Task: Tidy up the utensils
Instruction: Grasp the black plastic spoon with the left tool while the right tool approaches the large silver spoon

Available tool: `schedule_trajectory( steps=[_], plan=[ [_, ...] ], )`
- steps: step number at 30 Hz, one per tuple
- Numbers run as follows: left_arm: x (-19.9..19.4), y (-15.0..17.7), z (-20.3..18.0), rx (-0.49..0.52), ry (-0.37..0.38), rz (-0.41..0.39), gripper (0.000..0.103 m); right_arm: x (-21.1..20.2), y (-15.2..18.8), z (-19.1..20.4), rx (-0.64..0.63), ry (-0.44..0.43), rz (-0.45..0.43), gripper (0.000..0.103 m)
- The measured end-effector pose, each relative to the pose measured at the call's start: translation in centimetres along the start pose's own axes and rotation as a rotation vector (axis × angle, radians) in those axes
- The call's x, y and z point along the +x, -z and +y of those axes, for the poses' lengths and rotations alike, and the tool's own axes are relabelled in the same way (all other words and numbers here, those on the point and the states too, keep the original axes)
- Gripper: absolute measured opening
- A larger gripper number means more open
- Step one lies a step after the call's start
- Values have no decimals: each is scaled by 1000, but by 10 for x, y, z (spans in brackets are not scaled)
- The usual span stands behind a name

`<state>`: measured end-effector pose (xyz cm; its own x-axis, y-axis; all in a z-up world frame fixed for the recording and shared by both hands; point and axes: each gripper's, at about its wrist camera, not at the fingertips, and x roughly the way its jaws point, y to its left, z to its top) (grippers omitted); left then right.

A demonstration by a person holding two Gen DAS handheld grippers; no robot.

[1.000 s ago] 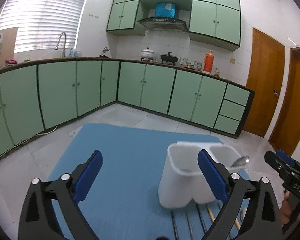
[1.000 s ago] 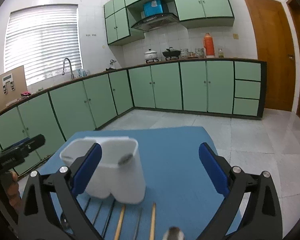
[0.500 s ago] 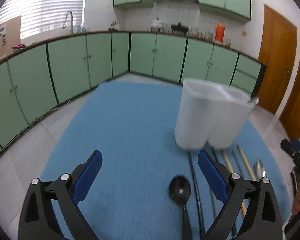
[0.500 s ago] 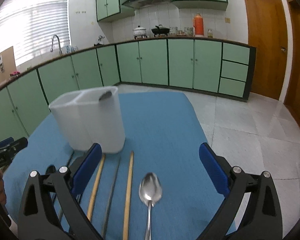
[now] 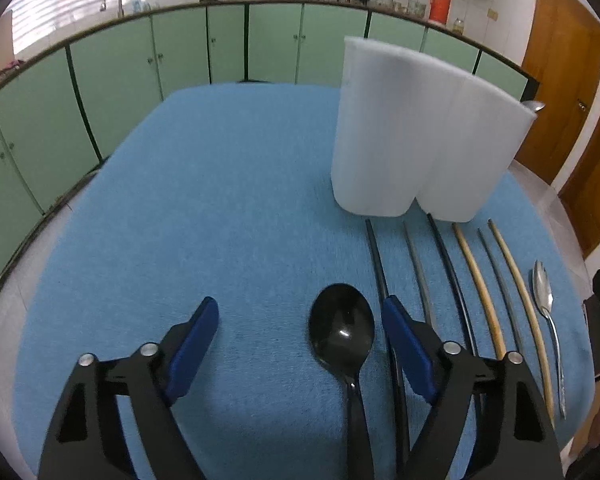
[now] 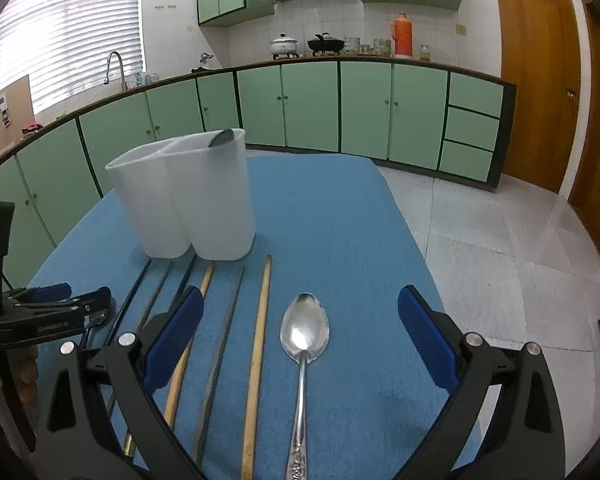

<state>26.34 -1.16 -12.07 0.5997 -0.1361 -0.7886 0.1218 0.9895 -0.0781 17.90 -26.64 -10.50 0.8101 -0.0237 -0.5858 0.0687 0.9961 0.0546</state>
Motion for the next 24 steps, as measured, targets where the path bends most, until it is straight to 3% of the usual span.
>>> schedule_trajectory(
  steps=[7,13,18,20,24],
  plan=[
    [10,-2,-5,7,0,16,77,5,2,-8,10,-6,5,95],
    [10,-5,-13,29,-5,14,63,8,4,-11,18,-12,12,95],
    [8,-6,-20,67,18,12,34,9,2,-12,16,-18,20,95],
    [7,-5,-22,76,24,10,34,12,1,-11,4,-13,37,95],
    [5,-3,-23,79,35,4,33,18,1,-7,-20,-20,80,78]
  ],
)
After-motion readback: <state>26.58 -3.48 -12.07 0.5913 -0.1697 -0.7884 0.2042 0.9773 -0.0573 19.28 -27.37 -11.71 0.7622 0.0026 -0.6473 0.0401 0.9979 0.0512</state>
